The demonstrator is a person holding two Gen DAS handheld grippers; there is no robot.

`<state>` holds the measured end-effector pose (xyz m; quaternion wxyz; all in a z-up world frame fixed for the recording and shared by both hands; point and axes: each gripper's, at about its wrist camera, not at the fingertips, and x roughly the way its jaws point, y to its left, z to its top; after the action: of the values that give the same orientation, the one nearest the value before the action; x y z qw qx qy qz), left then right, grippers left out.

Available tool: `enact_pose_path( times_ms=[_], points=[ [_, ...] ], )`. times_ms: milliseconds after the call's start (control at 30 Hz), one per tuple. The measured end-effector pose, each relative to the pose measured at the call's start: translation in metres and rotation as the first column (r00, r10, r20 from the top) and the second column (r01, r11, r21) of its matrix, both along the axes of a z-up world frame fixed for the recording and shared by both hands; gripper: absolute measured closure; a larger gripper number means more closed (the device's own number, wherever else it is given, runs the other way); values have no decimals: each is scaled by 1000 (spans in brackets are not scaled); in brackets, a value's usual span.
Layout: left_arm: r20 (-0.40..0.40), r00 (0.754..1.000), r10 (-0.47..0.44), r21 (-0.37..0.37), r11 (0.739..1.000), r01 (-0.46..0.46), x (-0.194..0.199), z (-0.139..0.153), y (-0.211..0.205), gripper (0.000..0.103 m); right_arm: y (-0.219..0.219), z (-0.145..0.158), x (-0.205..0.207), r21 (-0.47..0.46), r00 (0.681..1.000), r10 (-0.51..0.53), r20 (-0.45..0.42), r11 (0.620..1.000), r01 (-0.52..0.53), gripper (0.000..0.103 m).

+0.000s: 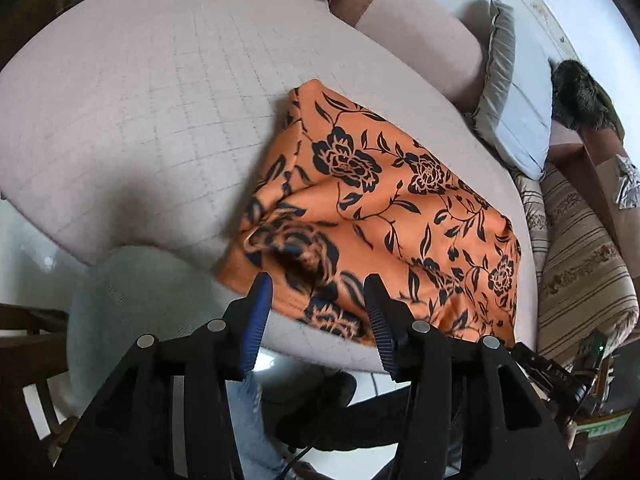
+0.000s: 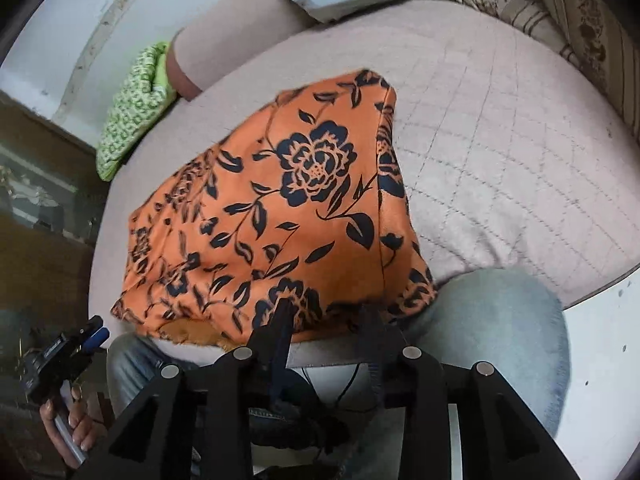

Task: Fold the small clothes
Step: 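Lay the hem over the collar with both tools and release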

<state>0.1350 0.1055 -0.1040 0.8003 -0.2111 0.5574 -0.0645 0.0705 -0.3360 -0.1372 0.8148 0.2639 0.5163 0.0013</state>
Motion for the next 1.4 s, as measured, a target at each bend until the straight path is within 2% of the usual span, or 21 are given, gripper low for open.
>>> enact_pose_path(
  times_ms=[100, 167, 333, 400, 433, 467, 567, 667, 733, 767, 833, 867, 933, 1000, 1200, 1233, 1267, 1300, 1333, 1367, 1400],
  points=[
    [-30, 999, 36, 112, 993, -33, 15, -13, 0, 56, -7, -16, 12, -62, 995, -75, -62, 996, 71, 71],
    [-34, 998, 57, 127, 991, -52, 22, -18, 5, 56, -15, -17, 13, -108, 988, -138, -75, 986, 129, 71],
    [-72, 996, 60, 128, 991, -51, 37, -32, 5, 56, -33, -30, 20, -17, 985, -147, -87, 989, 146, 71],
    [-74, 996, 46, 136, 990, -35, 38, -35, -1, 64, -30, -35, 26, -23, 986, -131, -107, 991, 130, 76],
    [-66, 997, 39, 144, 989, -29, 37, -35, -3, 81, -29, -34, 28, -48, 986, -125, -107, 992, 120, 78],
    [-57, 998, 21, 156, 988, -12, 36, -35, -7, 86, -28, -30, 29, -66, 987, -123, -100, 991, 117, 87],
    [-6, 1000, -1, 171, 985, 2, 27, -22, -11, 92, -32, -5, 22, -68, 989, -142, -33, 988, 139, 94],
    [42, 998, -39, 220, 975, 29, 18, -11, -16, 92, -30, 25, 13, -150, 989, -143, 44, 978, 148, 95],
    [0, 998, -60, 253, 966, 59, 22, -25, -22, 92, -29, 24, 18, -179, 990, -137, 39, 973, 142, 95],
    [-52, 997, -64, 253, 964, 75, 25, -38, -23, 92, -30, 16, 24, -186, 990, -141, 21, 972, 142, 95],
    [-113, 991, -65, 231, 969, 90, 29, -48, -24, 92, -36, -16, 38, -166, 986, -151, -73, 976, 138, 95],
    [-101, 993, -66, 228, 970, 88, 27, -44, -23, 90, -40, -27, 39, -117, 980, -163, -113, 982, 150, 95],
    [-61, 995, -81, 228, 969, 92, 24, -31, -20, 86, -45, -25, 31, -32, 979, -185, -90, 983, 183, 95],
    [-39, 993, -110, 202, 973, 116, 21, -21, -13, 83, -46, -10, 21, -23, 982, -186, -44, 983, 185, 95],
    [24, 999, -40, 143, 989, 36, 13, 8, 9, 80, -44, 37, -11, -41, 979, -185, 82, 981, 189, 90],
    [37, 999, -32, 128, 991, 27, 9, 13, 11, 77, -42, 46, -13, -33, 977, -174, 123, 983, 179, 89],
    [51, 998, -29, 112, 993, 23, 9, 18, 11, 67, -40, 53, -16, -23, 972, -169, 164, 984, 175, 87],
    [63, 998, -29, 105, 994, 22, 11, 23, 11, 61, -36, 59, -18, -17, 963, -173, 209, 984, 180, 82],
    [75, 997, -28, 105, 994, 20, 15, 28, 9, 50, -35, 66, -20, -15, 951, -176, 255, 982, 186, 77],
    [96, 995, -24, 108, 994, 14, 18, 33, 8, 45, -32, 72, -19, -19, 942, -172, 289, 983, 185, 63],
    [110, 994, -23, 113, 994, 11, 23, 36, 6, 44, -29, 77, -17, -21, 932, -173, 320, 982, 189, 53]
  ],
)
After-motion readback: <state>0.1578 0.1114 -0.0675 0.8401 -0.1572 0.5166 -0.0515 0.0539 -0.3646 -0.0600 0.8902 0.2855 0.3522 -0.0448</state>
